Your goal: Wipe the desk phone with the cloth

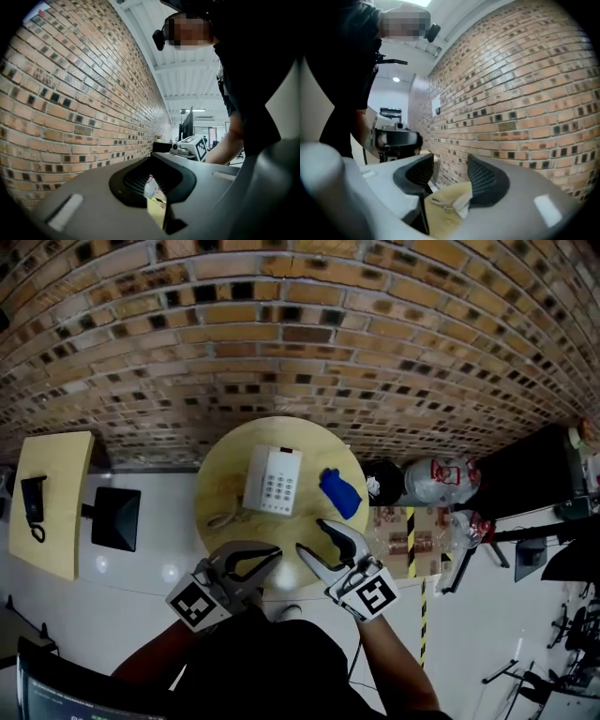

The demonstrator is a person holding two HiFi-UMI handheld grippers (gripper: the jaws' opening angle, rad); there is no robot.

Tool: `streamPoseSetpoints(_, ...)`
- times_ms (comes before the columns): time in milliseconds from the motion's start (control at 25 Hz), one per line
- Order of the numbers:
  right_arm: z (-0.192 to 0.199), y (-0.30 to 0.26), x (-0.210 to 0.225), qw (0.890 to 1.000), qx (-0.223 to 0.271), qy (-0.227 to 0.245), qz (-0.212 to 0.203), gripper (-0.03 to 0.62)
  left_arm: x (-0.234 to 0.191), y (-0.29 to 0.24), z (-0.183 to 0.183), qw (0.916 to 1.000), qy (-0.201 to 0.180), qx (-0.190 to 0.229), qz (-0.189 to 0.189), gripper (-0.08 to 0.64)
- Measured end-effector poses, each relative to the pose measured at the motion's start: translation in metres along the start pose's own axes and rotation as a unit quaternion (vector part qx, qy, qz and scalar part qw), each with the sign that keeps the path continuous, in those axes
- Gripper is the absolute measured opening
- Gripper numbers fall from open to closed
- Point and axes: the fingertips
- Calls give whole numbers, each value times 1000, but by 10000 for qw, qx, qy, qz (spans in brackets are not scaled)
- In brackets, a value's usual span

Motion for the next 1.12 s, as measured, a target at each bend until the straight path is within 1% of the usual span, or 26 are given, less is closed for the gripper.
streamPoseSetpoints(120, -16, 17, -39, 9993, 207, -101, -291, 139, 21, 10, -9, 9998, -65, 138, -118, 8)
streamPoseSetpoints(200, -22, 30, -61, 9985, 305, -157, -435, 94, 37, 19, -13, 9996, -152, 180, -185, 8)
streamPoseSetpoints(320, -28, 52, -88, 9978, 307, -117, -571, 13, 63, 31, -15, 9991, -234, 206, -291, 8)
streamPoseSetpoints(360, -31, 58, -95, 9975, 300, -136, -625, 1, 71, 34, -15, 9989, -258, 208, -322, 8)
streamPoseSetpoints(480, -34, 72, -118, 9968, 287, -24, -748, 0, 96, 44, -13, 9986, -294, 195, -391, 8)
streamPoseSetpoints(600, -34, 83, -137, 9965, 245, 153, -781, 0, 117, 53, -12, 9982, -275, 292, -450, 8)
streamPoseSetpoints(680, -37, 88, -149, 9964, 295, 112, -791, 0, 128, 60, -10, 9981, -256, 285, -492, 8)
streamPoseSetpoints(760, -42, 91, -158, 9966, 294, 16, -770, 0, 134, 66, -9, 9979, -277, 263, -521, 8)
streamPoseSetpoints(880, -48, 92, -165, 9970, 266, 18, -733, 0, 140, 71, -9, 9980, -298, 217, -511, 8)
streamPoseSetpoints(1120, -56, 91, -167, 9964, 362, 33, -767, 0, 139, 70, -15, 9982, -285, 243, -467, 8)
Point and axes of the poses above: the fingertips, and each gripper's own axes: y backward along the fingers, x to its right, z out of its underside, and after that the axes turned 4 degrees about -z, right-handed
